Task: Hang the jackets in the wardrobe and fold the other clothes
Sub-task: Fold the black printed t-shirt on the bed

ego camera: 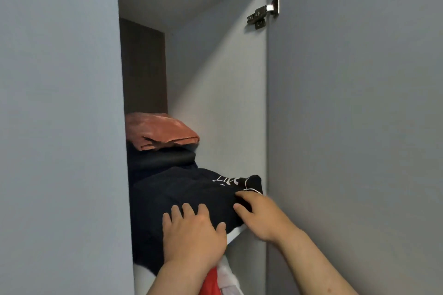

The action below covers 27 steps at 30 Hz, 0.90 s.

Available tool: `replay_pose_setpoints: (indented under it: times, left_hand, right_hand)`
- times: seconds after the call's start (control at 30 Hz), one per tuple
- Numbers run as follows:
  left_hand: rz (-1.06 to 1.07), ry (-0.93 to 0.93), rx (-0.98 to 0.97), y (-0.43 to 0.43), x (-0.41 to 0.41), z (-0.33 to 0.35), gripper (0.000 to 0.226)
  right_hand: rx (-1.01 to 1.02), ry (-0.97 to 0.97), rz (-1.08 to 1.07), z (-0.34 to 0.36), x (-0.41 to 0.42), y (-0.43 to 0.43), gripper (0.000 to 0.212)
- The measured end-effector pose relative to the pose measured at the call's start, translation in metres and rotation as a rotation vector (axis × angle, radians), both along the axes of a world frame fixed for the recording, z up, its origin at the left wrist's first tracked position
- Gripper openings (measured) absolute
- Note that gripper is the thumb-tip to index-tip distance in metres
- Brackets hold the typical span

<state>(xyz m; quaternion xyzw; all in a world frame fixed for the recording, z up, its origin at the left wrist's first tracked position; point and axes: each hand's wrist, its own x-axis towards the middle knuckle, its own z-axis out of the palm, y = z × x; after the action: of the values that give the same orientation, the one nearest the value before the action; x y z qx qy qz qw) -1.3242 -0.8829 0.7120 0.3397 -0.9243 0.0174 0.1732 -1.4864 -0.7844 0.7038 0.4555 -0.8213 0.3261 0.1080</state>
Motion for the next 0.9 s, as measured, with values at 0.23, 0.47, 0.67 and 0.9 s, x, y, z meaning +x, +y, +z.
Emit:
replay_pose_setpoints:
  times: [0.23,0.47,0.67,0.9]
  left_hand:
    - [-0.35,0.017,-0.075,0.018,0.03,-0.02,0.065]
    - [-0.85,0.021,0.43,0.05,0.062,-0.039,0.054]
    - [-1.006,-0.031,0.505,0.086,0.082,-0.053,0.055]
    - [-1.137,-0.086,0.551,0.125,0.096,-0.074,0.054]
  right_hand:
    - [0.096,0.064,-0.256,-0.013,0.072,0.083,0.047]
    - [0.146,0.032,-0.498,-0.037,0.156,0.161,0.056]
    - [0.071,-0.077,-0.719,-0.062,0.227,0.237,0.054]
    - [0.079,-0.159,-0.924,-0.089,0.285,0.297,0.054]
